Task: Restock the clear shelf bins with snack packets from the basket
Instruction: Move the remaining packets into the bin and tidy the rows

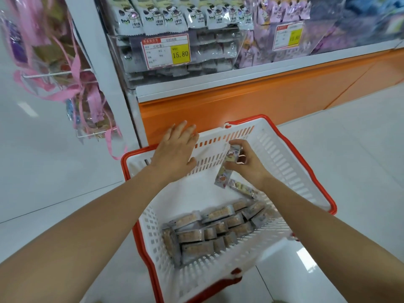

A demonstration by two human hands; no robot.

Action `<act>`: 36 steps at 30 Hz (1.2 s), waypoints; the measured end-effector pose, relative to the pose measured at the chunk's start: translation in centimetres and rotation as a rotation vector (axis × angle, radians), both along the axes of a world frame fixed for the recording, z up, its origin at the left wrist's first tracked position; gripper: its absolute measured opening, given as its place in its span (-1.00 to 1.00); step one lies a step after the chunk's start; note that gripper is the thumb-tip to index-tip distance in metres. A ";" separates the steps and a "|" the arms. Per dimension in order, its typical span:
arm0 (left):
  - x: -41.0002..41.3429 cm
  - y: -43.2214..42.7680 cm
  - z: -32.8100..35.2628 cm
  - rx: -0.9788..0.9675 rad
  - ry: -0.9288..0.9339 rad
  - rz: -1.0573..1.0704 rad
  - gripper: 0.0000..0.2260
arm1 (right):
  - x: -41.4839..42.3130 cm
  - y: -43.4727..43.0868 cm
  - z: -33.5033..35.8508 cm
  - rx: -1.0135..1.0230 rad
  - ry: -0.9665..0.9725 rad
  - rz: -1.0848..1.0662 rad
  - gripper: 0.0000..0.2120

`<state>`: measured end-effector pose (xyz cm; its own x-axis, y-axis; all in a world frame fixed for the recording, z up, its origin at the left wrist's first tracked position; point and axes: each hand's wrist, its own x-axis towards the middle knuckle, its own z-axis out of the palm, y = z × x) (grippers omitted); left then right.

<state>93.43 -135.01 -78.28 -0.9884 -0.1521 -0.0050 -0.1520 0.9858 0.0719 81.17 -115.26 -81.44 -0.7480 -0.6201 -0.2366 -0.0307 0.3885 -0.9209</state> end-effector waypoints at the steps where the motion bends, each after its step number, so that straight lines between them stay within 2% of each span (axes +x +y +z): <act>1: 0.1 0.2 0.5 0.062 0.013 -0.003 -0.41 | 0.3 -0.3 0.7 -0.051 -0.020 -0.022 -0.50; 4: 0.1 1.0 1.7 0.264 -0.030 -0.024 -0.42 | 0.9 -1.1 2.8 -0.149 -0.043 -0.081 -0.50; 7: 0.3 1.5 2.5 0.370 -0.008 -0.043 -0.42 | 1.6 -1.8 4.7 -0.233 -0.064 -0.104 -0.50; 11: 0.6 1.1 3.5 0.456 0.111 -0.020 -0.74 | 1.9 -2.1 6.9 -0.292 -0.094 -0.081 -0.58; 15: 1.5 -0.1 4.1 0.486 0.182 0.011 -0.82 | 1.5 -1.3 7.7 -0.134 0.104 0.026 -0.70; 20: 2.3 -0.9 4.9 0.487 0.233 0.027 -0.84 | 2.3 -1.2 8.9 -0.081 0.358 0.172 -0.80; 23: 2.4 -1.0 6.3 0.521 0.310 0.050 -0.74 | 2.9 -1.6 10.2 -0.077 0.527 0.274 -0.77; 27: 2.3 -1.2 8.9 0.401 0.441 -0.002 -0.68 | 3.1 -1.8 12.8 -0.107 0.673 0.336 -0.75; 29: 2.2 -1.3 10.4 0.290 0.615 -0.039 -0.65 | 3.0 -1.9 14.4 -0.178 0.699 0.293 -0.78; 32: 2.0 -1.7 12.7 0.109 0.884 0.033 -0.61 | 2.5 -2.3 16.6 -0.334 0.619 0.160 -0.81; 34: 1.7 -2.5 14.1 0.008 0.869 0.104 -0.57 | 1.9 -2.8 18.0 -0.384 0.596 0.078 -0.84; 36: 1.5 -3.5 14.9 -0.087 0.755 0.160 -0.50 | 1.2 -3.8 19.6 -0.387 0.612 0.045 -0.85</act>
<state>94.92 -138.46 -63.41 -0.6850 -0.2616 0.6799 -0.2332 0.9629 0.1355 82.36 -119.11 -61.85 -0.6476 -0.6082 0.4591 -0.5931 0.0240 -0.8048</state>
